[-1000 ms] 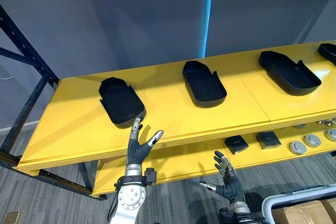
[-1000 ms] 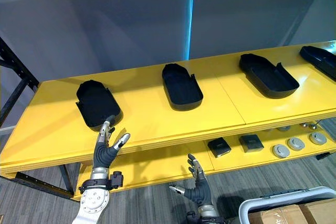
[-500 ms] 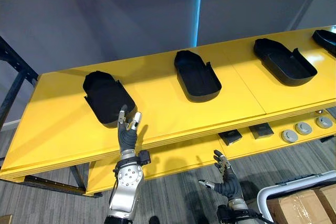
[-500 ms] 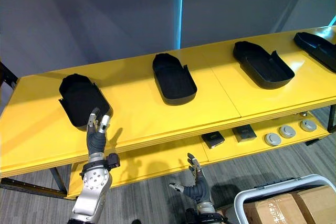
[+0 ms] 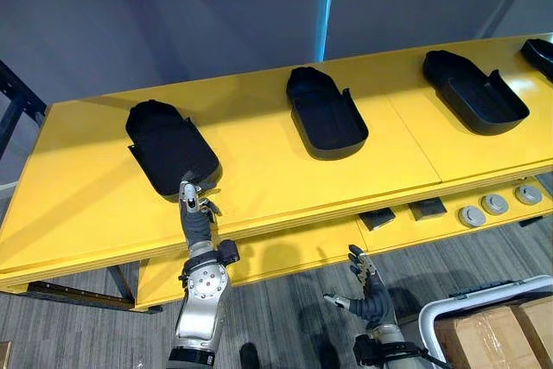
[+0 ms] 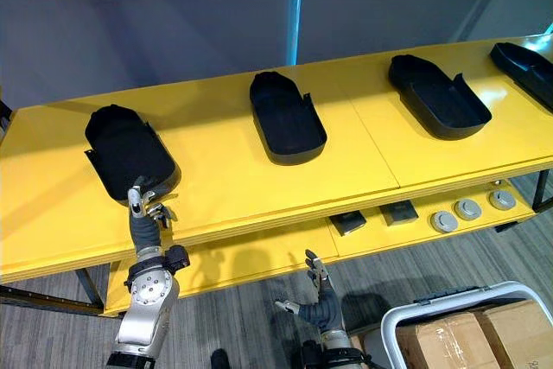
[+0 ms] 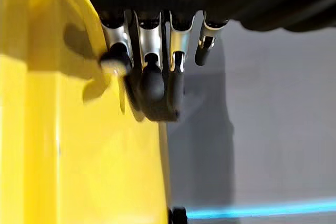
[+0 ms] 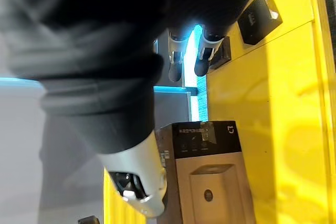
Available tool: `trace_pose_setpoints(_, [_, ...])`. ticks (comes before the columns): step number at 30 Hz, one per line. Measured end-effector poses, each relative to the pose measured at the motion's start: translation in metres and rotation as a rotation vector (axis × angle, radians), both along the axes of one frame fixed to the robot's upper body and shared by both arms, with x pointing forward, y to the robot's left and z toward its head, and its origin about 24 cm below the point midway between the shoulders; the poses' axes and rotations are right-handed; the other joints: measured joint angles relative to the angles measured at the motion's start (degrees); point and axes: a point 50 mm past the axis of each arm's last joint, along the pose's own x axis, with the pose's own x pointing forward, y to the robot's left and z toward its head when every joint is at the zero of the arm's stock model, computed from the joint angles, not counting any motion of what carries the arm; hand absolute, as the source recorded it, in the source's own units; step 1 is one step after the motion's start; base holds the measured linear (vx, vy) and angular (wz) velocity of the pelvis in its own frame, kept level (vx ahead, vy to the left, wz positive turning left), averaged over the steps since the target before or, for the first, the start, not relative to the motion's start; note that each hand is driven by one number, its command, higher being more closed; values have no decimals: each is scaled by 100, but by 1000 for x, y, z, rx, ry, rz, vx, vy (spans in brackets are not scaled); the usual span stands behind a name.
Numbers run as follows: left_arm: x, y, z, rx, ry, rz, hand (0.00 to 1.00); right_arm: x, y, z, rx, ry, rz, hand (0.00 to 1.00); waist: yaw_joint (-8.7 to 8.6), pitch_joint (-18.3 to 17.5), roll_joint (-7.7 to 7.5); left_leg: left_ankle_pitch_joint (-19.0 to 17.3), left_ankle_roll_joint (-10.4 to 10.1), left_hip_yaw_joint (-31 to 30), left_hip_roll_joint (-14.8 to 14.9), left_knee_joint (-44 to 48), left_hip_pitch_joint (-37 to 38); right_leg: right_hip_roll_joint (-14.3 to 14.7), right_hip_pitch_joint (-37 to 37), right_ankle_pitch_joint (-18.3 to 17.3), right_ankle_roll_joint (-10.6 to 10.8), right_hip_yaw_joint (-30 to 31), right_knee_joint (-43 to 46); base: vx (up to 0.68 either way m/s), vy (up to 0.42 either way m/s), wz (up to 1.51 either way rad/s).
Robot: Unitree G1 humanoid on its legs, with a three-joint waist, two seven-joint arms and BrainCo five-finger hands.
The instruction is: Walk over and take plastic housings, then place them on the shelf
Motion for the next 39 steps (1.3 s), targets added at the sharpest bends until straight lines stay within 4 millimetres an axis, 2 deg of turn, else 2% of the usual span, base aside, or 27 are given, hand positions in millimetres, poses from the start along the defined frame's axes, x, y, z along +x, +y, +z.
trace_pose_setpoints(5, [23,11,20,-4,-35,50,100,0,0,-1,-7,3,5,0,-16,83,-133,0,-1,80,31,16,-10,16,0,81,-5,57,-98,-6,33,-9])
trace_pose_setpoints(9, [34,32,34,-20,-63,130,100,-1,1,-1,-9,5,16,0,-124,149,-213,0,-2,113,44,17,-24,31,-12,114,-17,102,-145,-3,33,-6])
trace_pose_setpoints(15, [37,44,43,-41,-82,188,100,-3,0,-10,-14,44,7,0,-122,203,-268,-9,-13,141,46,17,-24,38,-28,117,-17,172,-142,-6,44,-3])
trace_pose_setpoints(25, [30,63,46,-99,-105,319,100,-5,-1,-18,-20,79,5,0,-96,214,-276,-17,-23,146,55,17,-16,49,-26,116,-18,186,-139,-5,38,-1])
trace_pose_setpoints(26, [27,69,48,-113,-119,351,0,-6,-1,-19,-20,83,5,0,-91,214,-276,-18,-24,149,60,17,-12,55,-23,116,-18,189,-139,-3,33,-1])
trace_pose_setpoints(32, [12,75,61,-131,-204,395,0,-6,-1,-20,-19,87,3,0,-77,215,-274,-16,-23,141,57,18,3,71,-8,116,-19,180,-127,-4,29,1])
trace_pose_setpoints(35, [-8,53,70,-109,-306,279,0,-6,-1,-20,-18,89,2,0,-58,217,-271,-15,-22,124,46,17,14,66,8,113,-21,168,-126,1,30,3])
trace_pose_setpoints(39, [-23,10,70,-121,-384,-33,0,-6,0,-22,-18,98,16,0,12,220,-262,-13,-21,102,40,-3,54,60,54,106,-21,147,-121,0,0,2])
